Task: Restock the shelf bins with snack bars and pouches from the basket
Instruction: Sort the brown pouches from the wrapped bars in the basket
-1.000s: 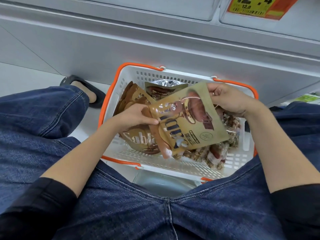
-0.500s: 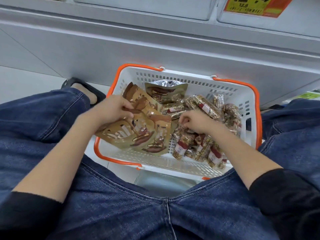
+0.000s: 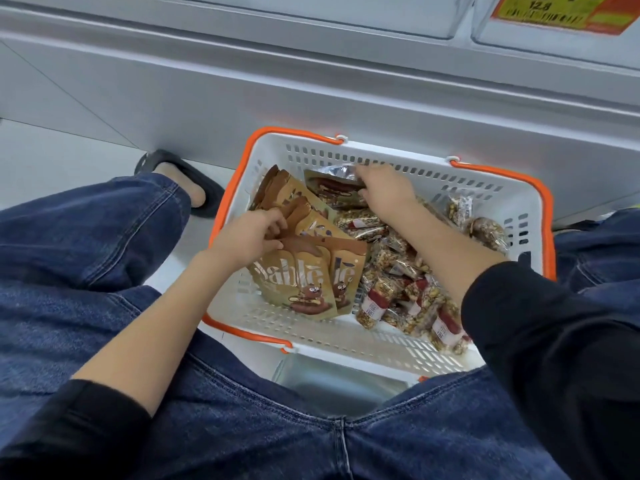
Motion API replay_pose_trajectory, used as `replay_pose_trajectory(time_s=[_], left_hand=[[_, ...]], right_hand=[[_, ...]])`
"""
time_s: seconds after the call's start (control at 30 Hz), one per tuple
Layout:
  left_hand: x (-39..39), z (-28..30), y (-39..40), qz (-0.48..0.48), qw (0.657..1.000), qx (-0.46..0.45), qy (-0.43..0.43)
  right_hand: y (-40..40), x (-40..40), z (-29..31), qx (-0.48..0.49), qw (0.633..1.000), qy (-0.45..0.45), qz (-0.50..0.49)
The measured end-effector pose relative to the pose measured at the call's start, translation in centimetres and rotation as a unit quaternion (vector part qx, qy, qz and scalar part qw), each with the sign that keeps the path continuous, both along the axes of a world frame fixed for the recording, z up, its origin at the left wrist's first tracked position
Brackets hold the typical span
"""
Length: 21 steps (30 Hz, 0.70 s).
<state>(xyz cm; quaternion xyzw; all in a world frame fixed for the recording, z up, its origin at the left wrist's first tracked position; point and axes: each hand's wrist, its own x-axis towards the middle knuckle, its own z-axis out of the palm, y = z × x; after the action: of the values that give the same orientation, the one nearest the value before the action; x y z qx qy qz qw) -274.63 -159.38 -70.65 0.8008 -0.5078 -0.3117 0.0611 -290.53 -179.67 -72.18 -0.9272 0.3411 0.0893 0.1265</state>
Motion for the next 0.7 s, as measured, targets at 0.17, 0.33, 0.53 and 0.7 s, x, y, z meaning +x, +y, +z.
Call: replay_pose_trajectory(time_s=[0.17,0.33,0.53,0.7], left_hand=[[0.6,1.7,-1.4,0.131,0.983,-0.09,0.096],[0.3,4.8,-3.1,0.226,0.938,-0.187,0.185],[-0.3,8.2,-2.4,0.205,0.935,-0.246,0.154],[2.0,10.4,-1.5,0.185,0.945,-0.246,0.11]], right_hand=[[0.2,-0.3,2.7,-0.029,0.98,-0.19,-0.057],[-1.2,-2.0,9.0,0.071,0.945,-0.313,-0.066],[-0.2,-3.7,9.6,0.319,0.864,-0.353,-0.168],[2.2,-3.8,7.3,0.389,0.853,-0.286,-0.199]])
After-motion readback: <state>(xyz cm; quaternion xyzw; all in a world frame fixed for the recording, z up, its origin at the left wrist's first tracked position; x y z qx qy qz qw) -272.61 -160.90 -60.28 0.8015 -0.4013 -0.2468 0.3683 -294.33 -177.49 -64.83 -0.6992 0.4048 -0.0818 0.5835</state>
